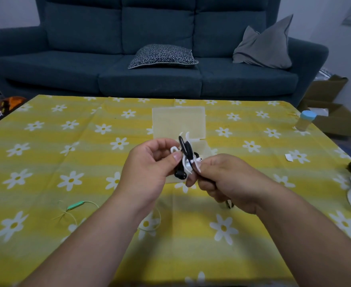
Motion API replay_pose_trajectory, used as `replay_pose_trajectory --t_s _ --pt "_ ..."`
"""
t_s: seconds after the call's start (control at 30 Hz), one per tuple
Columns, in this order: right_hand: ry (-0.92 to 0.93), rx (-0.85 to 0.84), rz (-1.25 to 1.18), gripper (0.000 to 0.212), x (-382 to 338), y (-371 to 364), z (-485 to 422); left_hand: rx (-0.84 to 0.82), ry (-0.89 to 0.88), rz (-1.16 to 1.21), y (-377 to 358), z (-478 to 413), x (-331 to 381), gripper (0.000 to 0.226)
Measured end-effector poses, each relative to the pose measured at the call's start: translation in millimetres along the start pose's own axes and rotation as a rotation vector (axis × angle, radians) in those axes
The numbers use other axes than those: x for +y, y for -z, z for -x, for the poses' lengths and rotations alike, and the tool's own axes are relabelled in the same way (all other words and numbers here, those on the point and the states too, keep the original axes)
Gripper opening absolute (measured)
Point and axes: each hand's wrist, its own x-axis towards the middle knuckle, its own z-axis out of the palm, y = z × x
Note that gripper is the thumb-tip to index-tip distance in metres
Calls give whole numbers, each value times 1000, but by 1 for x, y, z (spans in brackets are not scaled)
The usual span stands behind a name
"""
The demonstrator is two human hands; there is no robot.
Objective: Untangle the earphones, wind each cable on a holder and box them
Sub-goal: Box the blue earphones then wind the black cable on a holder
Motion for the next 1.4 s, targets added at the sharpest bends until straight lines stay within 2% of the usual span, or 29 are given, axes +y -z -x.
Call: replay_pose_trajectory --t_s 0.1,0.27,0.53,0.67,0.9,1.0,1.2,1.4 --pt "35 -88 27 36 0 -1 3 102 12 -28 6 -5 -2 16" --pt "134 -159 77 25 -11 8 13 182 -25 -160 10 -10 -5 18" --pt "240 -51 -127 28 -28 25 24 183 -124 -421 12 -12 -5 17" --pt "243 5 -112 31 -29 26 24 119 -154 -496 11 -11 -5 18" --pt "287 197 18 40 -26 24 18 -109 -135 -600 3 -2 -5 20" --pt "308 304 90 40 -21 24 14 -220 -81 -567 -2 3 -4 19" --pt "270 459 125 39 -10 26 2 -337 23 -254 -4 6 -1 18" --pt "206 380 -28 35 -5 20 -3 -356 55 -55 -4 7 2 18"
